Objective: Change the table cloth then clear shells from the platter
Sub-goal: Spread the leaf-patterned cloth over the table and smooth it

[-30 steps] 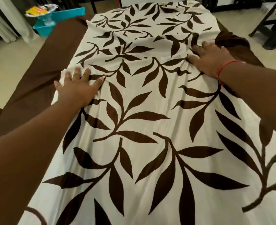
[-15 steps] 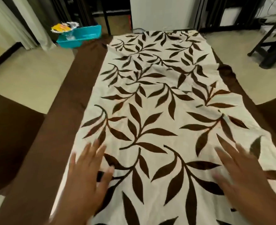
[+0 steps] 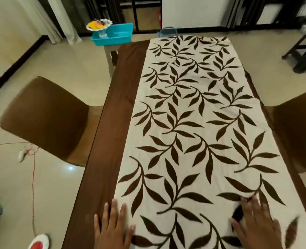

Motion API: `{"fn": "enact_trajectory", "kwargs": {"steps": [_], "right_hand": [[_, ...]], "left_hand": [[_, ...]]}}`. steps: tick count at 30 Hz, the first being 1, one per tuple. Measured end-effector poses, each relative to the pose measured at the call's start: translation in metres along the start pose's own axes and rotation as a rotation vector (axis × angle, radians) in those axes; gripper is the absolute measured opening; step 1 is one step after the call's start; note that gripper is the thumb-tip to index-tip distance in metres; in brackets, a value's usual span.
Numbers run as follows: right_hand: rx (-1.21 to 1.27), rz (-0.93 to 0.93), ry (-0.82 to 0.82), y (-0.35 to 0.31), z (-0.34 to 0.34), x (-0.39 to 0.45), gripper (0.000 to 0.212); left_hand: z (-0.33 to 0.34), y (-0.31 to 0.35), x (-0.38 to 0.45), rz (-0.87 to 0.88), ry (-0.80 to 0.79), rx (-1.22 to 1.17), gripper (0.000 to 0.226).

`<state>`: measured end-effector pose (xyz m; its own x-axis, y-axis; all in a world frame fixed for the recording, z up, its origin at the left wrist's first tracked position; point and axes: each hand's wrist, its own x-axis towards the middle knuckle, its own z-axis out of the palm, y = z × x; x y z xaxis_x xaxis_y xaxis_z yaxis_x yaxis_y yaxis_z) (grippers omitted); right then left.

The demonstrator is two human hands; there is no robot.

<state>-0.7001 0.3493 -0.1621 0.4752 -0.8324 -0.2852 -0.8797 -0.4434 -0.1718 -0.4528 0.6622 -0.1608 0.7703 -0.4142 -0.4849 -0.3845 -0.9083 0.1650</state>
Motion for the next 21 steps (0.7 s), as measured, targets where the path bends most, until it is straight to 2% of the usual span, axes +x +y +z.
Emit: {"fn": "enact_trajectory", "kwargs": {"steps": [1,4,6,9,12,18,21], "right_hand": [[-0.024,0.024,-0.111,0.013,-0.016,-0.007,0.09],[-0.186,-0.005,-0.188,0.037,-0.018,-0.05,0.089],[-0.249,-0.078,-0.177,0.053,-0.016,-0.076,0.086],[-0.225,-0.145,-0.133,0.079,-0.014,-0.11,0.072],[-0.203,-0.21,-0.18,0.109,-0.014,-0.127,0.069],[-0.186,-0.343,-0.252,0.16,-0.016,-0.14,0.066],[-0.201,-0.375,-0.29,0.168,-0.024,-0.134,0.078]], "left_hand": [[0.002,-0.005,-0.014,-0.024,-0.033,0.037,0.075],[0.01,-0.006,-0.058,-0.022,-0.033,-0.024,0.075],[0.026,-0.01,-0.089,-0.008,-0.031,-0.035,0.076],[0.056,-0.009,-0.129,-0.008,0.091,0.027,0.081],[0.083,-0.008,-0.152,0.02,0.033,0.087,0.08],[0.094,0.021,-0.175,0.191,0.077,0.227,0.068],[0.083,0.021,-0.169,0.048,-0.007,0.166,0.078]]}}
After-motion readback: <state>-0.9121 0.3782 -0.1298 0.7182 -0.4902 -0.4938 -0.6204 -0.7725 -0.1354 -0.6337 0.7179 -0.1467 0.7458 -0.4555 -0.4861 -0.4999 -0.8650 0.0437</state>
